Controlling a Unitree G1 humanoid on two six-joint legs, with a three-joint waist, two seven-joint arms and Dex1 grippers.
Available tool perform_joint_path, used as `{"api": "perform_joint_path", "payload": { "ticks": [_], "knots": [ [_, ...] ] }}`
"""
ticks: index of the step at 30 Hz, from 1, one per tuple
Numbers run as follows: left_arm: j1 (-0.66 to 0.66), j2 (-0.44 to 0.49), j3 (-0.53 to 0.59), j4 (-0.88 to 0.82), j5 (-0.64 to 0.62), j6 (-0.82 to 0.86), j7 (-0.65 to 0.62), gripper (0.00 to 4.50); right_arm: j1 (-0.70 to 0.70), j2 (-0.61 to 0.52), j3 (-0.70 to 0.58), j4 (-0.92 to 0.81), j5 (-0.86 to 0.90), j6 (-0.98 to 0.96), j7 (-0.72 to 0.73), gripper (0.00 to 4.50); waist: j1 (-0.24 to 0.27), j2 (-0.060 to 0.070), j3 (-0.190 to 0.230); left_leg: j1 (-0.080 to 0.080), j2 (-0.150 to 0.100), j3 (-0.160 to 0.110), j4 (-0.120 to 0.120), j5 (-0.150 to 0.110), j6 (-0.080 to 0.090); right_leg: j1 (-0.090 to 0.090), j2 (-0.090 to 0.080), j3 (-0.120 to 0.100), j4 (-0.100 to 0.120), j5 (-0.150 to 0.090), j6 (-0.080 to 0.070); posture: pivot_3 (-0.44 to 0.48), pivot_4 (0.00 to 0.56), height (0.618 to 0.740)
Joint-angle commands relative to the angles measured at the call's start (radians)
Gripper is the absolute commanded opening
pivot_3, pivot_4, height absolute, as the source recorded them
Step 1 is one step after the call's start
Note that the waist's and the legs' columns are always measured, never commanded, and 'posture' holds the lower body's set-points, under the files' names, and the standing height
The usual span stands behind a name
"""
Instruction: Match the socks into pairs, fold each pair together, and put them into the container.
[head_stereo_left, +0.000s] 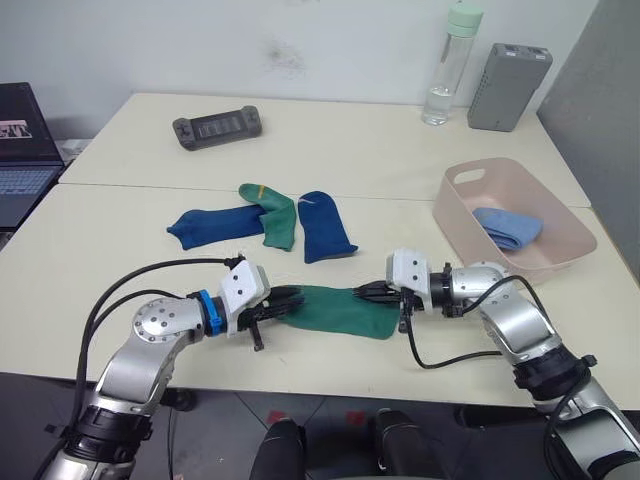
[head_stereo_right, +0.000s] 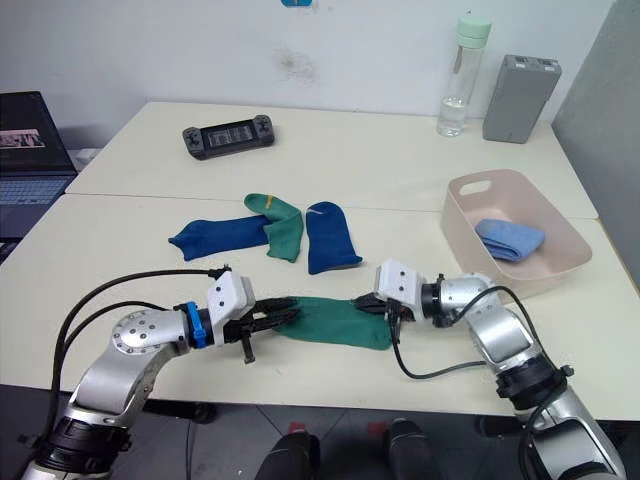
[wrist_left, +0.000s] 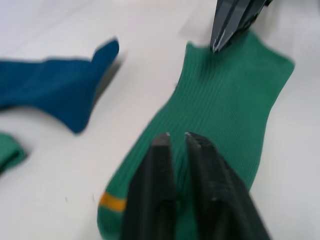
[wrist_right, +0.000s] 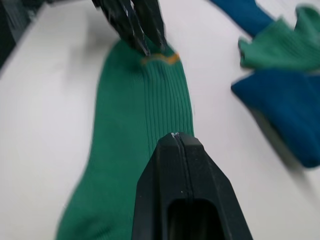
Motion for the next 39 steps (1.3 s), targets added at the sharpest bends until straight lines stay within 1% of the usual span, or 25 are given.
{"api": "perform_joint_path", "payload": {
  "ticks": [1, 8, 11, 14, 18, 20, 23, 25, 28, 33, 36, 39],
  "knots": [
    [0.005, 0.015, 0.010, 0.037, 0.028, -0.035, 0.010, 0.07, 0.033, -0.027, -0.012, 0.027, -0.023, -0.054, -0.001, 0.00, 0.002, 0.000, 0.000, 0.000, 0.000, 0.000, 0.000, 0.000, 0.000, 0.000, 0.000, 0.000, 0.000, 0.000, 0.000, 0.000, 0.150, 0.740],
    [0.055, 0.065, 0.032, 0.088, 0.020, -0.071, -0.037, 0.07, 0.082, -0.108, -0.073, 0.042, -0.002, -0.096, 0.032, 0.00, 0.001, 0.000, 0.000, 0.000, 0.000, 0.000, 0.000, 0.000, 0.000, 0.000, 0.000, 0.000, 0.000, 0.000, 0.000, 0.000, 0.150, 0.740],
    [0.056, 0.057, 0.061, 0.055, -0.047, -0.066, -0.069, 0.07, 0.093, -0.123, -0.106, -0.039, 0.075, -0.070, 0.080, 0.00, 0.001, 0.000, 0.000, 0.001, 0.000, 0.000, 0.000, 0.000, 0.000, 0.000, 0.000, 0.000, 0.000, 0.000, 0.000, 0.000, 0.150, 0.740],
    [0.057, 0.055, 0.071, 0.015, -0.078, -0.064, -0.079, 0.07, 0.095, -0.119, -0.119, -0.118, 0.137, -0.017, 0.109, 0.00, -0.003, 0.000, 0.000, 0.001, 0.000, 0.000, 0.000, 0.000, 0.000, 0.000, 0.000, 0.000, 0.000, 0.000, 0.000, 0.000, 0.150, 0.740],
    [0.082, 0.074, 0.075, -0.078, -0.120, -0.017, -0.089, 0.07, 0.094, -0.100, -0.100, -0.220, 0.186, 0.082, 0.097, 0.00, -0.002, 0.000, 0.000, 0.000, 0.001, 0.000, 0.000, 0.000, 0.000, 0.000, 0.000, 0.001, 0.000, 0.000, 0.000, 0.000, 0.150, 0.740],
    [0.098, 0.091, 0.071, -0.088, -0.109, -0.001, -0.092, 0.07, 0.110, -0.101, -0.068, -0.222, 0.154, 0.079, 0.095, 0.00, -0.001, 0.000, 0.000, 0.000, 0.000, 0.000, 0.000, 0.000, 0.000, 0.000, 0.000, 0.000, 0.000, 0.000, 0.000, 0.000, 0.150, 0.740],
    [0.115, 0.112, 0.060, -0.060, -0.069, -0.006, -0.087, 0.07, 0.132, -0.114, -0.031, -0.171, 0.081, 0.041, 0.084, 0.00, -0.001, 0.000, 0.000, 0.001, 0.000, 0.000, 0.000, 0.000, 0.000, 0.000, 0.000, 0.000, 0.000, 0.000, 0.000, 0.000, 0.150, 0.740],
    [0.118, 0.122, 0.055, -0.035, -0.042, -0.017, -0.085, 0.07, 0.146, -0.121, -0.032, -0.144, 0.060, 0.029, 0.075, 0.00, -0.001, 0.000, 0.000, 0.000, 0.000, 0.000, 0.000, 0.000, 0.000, 0.000, 0.000, 0.000, 0.000, 0.000, 0.000, 0.000, 0.150, 0.740],
    [0.127, 0.134, 0.059, -0.008, -0.013, -0.026, -0.088, 0.07, 0.169, -0.142, -0.048, -0.151, 0.054, 0.033, 0.078, 0.00, -0.001, 0.000, 0.000, 0.000, 0.000, 0.001, 0.000, 0.000, 0.000, 0.000, 0.000, 0.001, 0.000, 0.000, 0.000, 0.000, 0.150, 0.740],
    [0.138, 0.148, 0.083, 0.028, -0.007, -0.050, -0.094, 0.07, 0.185, -0.193, -0.074, -0.152, 0.060, 0.023, 0.093, 0.00, 0.000, 0.000, 0.000, 0.001, 0.000, 0.001, 0.000, 0.000, 0.000, 0.000, 0.000, 0.001, 0.000, 0.000, 0.000, 0.000, 0.150, 0.740],
    [0.145, 0.138, 0.125, 0.015, -0.062, -0.037, -0.101, 0.07, 0.188, -0.213, -0.110, -0.166, 0.096, 0.029, 0.105, 0.00, -0.001, 0.000, 0.000, 0.001, 0.000, 0.001, 0.000, 0.000, 0.000, 0.000, 0.000, 0.001, 0.000, 0.000, 0.000, 0.000, 0.150, 0.740],
    [0.159, 0.106, 0.200, -0.059, -0.179, 0.067, -0.063, 0.07, 0.195, -0.194, -0.179, -0.237, 0.209, 0.089, 0.103, 0.00, -0.001, 0.000, 0.000, 0.001, 0.001, 0.001, 0.000, 0.000, 0.000, 0.000, 0.000, 0.001, 0.000, 0.000, 0.000, 0.000, 0.150, 0.740]
  ]
}}
